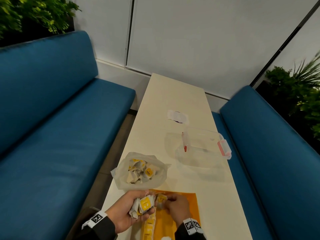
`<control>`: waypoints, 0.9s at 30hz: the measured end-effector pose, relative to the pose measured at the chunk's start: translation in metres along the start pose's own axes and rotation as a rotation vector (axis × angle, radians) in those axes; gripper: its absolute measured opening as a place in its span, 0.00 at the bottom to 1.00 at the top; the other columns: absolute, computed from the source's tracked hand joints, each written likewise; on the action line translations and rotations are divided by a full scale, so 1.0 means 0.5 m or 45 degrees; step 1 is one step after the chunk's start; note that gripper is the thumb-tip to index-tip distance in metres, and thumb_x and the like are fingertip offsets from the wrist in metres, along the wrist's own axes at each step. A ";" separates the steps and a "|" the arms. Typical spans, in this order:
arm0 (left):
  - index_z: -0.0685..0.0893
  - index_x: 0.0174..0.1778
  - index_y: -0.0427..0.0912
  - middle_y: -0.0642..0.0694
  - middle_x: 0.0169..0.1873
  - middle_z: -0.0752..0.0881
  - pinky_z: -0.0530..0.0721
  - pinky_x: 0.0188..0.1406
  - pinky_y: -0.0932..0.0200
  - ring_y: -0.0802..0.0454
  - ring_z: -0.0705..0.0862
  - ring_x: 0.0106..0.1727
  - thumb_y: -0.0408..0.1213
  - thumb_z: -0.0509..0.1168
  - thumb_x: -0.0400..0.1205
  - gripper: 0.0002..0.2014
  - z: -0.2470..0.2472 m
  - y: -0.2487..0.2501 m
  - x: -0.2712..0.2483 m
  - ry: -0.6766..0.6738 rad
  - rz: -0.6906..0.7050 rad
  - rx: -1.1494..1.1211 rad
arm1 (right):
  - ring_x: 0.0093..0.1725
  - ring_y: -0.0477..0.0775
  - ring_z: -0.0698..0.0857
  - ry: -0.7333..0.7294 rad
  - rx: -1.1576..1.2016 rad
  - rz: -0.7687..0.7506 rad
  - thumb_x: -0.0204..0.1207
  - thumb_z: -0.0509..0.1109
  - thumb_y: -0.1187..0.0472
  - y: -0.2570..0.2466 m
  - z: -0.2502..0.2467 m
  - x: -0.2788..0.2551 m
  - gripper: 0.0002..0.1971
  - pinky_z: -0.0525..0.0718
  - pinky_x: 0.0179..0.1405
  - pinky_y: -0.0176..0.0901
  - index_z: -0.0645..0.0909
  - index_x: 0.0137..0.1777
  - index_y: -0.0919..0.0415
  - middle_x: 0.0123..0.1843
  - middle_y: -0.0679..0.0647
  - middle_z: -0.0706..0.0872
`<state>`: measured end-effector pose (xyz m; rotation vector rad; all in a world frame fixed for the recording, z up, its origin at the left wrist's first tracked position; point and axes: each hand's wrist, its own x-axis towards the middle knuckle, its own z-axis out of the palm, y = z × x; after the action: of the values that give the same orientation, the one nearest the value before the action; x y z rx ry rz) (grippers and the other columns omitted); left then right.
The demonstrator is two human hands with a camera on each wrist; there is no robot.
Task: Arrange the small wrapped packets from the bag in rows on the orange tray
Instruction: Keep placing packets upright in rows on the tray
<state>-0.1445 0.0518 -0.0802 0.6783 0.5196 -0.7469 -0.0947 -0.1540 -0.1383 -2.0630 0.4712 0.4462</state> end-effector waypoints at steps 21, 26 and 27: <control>0.95 0.48 0.33 0.26 0.59 0.88 0.90 0.34 0.53 0.39 0.90 0.44 0.41 0.67 0.85 0.15 0.000 -0.005 -0.002 0.029 -0.002 0.093 | 0.31 0.61 0.87 0.078 0.198 0.070 0.69 0.73 0.74 -0.010 0.022 -0.018 0.08 0.90 0.40 0.56 0.87 0.31 0.64 0.31 0.65 0.90; 0.93 0.53 0.32 0.27 0.59 0.88 0.89 0.33 0.53 0.40 0.90 0.43 0.42 0.68 0.84 0.16 0.004 -0.003 -0.004 0.052 -0.015 0.103 | 0.37 0.65 0.92 0.027 0.205 0.091 0.67 0.68 0.74 -0.019 0.006 -0.039 0.08 0.90 0.40 0.54 0.88 0.39 0.65 0.34 0.64 0.91; 0.93 0.55 0.32 0.27 0.58 0.88 0.89 0.33 0.54 0.40 0.90 0.42 0.42 0.68 0.83 0.16 0.005 -0.003 -0.004 0.052 -0.016 0.110 | 0.38 0.63 0.92 0.080 0.190 0.058 0.69 0.70 0.72 -0.023 -0.001 -0.047 0.06 0.90 0.39 0.52 0.87 0.41 0.63 0.35 0.61 0.92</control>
<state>-0.1462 0.0500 -0.0778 0.7726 0.5317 -0.7718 -0.1090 -0.1453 -0.1182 -1.9294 0.5728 0.3629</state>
